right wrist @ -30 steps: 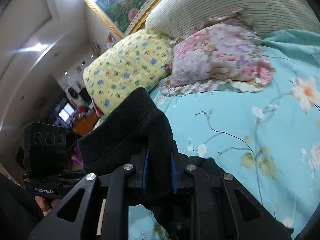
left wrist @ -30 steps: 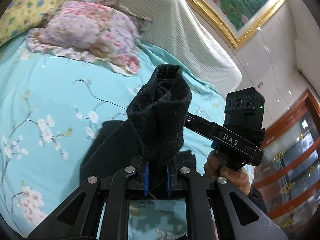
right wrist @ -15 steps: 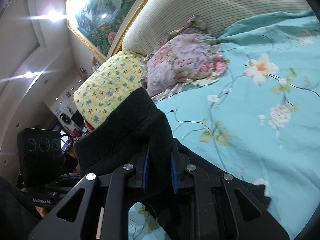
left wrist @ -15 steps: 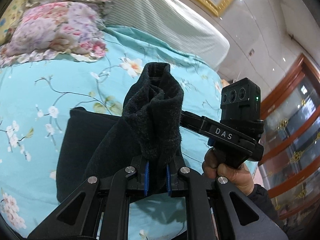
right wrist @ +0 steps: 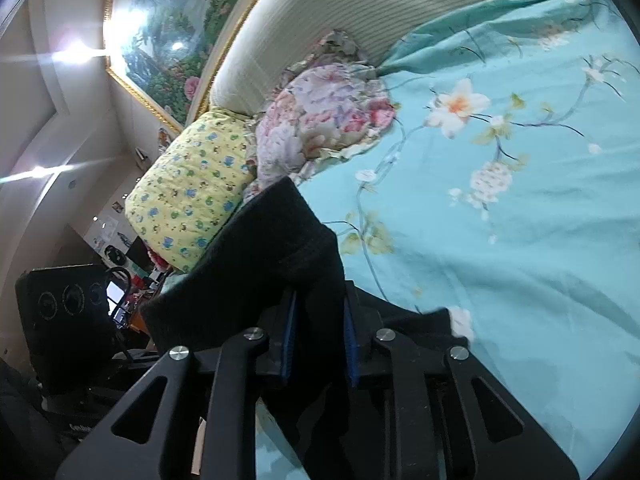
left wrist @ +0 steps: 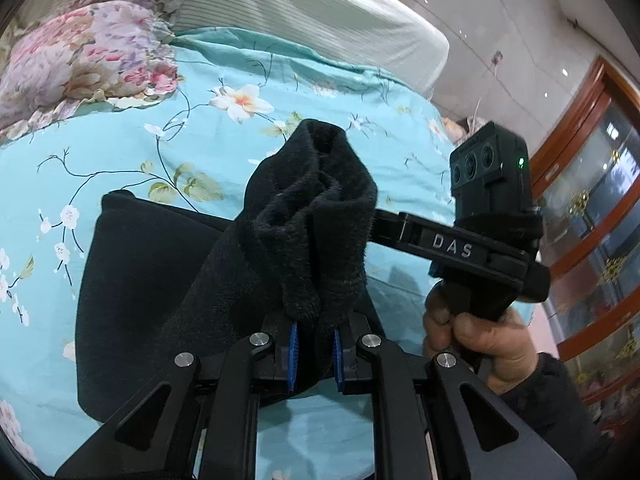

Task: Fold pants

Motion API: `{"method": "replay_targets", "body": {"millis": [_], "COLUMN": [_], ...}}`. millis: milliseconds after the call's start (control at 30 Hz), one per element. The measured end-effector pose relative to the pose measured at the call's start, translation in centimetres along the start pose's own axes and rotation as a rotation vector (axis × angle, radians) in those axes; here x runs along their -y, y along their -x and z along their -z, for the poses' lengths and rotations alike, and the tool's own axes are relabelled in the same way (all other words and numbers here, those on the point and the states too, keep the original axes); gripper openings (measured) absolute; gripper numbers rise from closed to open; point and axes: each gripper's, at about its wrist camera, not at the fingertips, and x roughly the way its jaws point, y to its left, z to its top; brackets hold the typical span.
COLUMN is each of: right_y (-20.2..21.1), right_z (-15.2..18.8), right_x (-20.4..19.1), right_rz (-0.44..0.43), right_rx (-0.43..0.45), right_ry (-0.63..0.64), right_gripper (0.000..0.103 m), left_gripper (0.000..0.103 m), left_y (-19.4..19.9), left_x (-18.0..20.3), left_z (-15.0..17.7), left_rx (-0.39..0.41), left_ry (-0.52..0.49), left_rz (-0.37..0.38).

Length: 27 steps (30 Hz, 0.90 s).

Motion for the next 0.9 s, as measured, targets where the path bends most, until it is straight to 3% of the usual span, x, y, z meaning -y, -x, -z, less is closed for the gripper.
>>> {"method": "replay_targets", "body": {"millis": [167, 267, 333, 433, 500, 533, 567, 900], "right_y": [0.7, 1.3, 1.6, 2.2, 2.7, 3.0, 3.4, 7.2], "right_z": [0.3, 0.6, 0.9, 1.3, 1.5, 1.6, 1.6, 2.5], "right_x": [0.5, 0.6, 0.7, 1.0, 1.1, 1.2, 1.4, 1.5], "right_rz": [0.069, 0.103, 0.136, 0.183, 0.242, 0.268, 0.3, 0.366], "right_rx": [0.004, 0.011, 0.014, 0.017, 0.026, 0.033, 0.044, 0.139], "right_ry": [-0.012, -0.013, -0.018, -0.029, -0.036, -0.042, -0.053, -0.142], "right_gripper": [0.029, 0.029, 0.029, 0.036, 0.049, 0.062, 0.068, 0.074], "left_gripper": [0.018, 0.026, 0.039, 0.054, 0.06, 0.06, 0.061, 0.067], "left_y": [-1.0, -1.4, -1.6, -1.9, -2.0, -2.1, -2.1, 0.6], "left_x": [0.8, 1.5, 1.8, 2.1, 2.1, 2.0, 2.0, 0.9], "left_z": [0.5, 1.0, 1.2, 1.3, 1.4, 1.4, 1.4, 1.5], "left_rx": [0.001, -0.002, -0.007, -0.021, -0.03, -0.033, -0.036, -0.014], "left_ry": [-0.056, -0.096, -0.113, -0.124, -0.123, -0.121, -0.12, -0.088], "left_rz": [-0.01, -0.001, 0.01, 0.03, 0.042, 0.049, 0.051, 0.098]}}
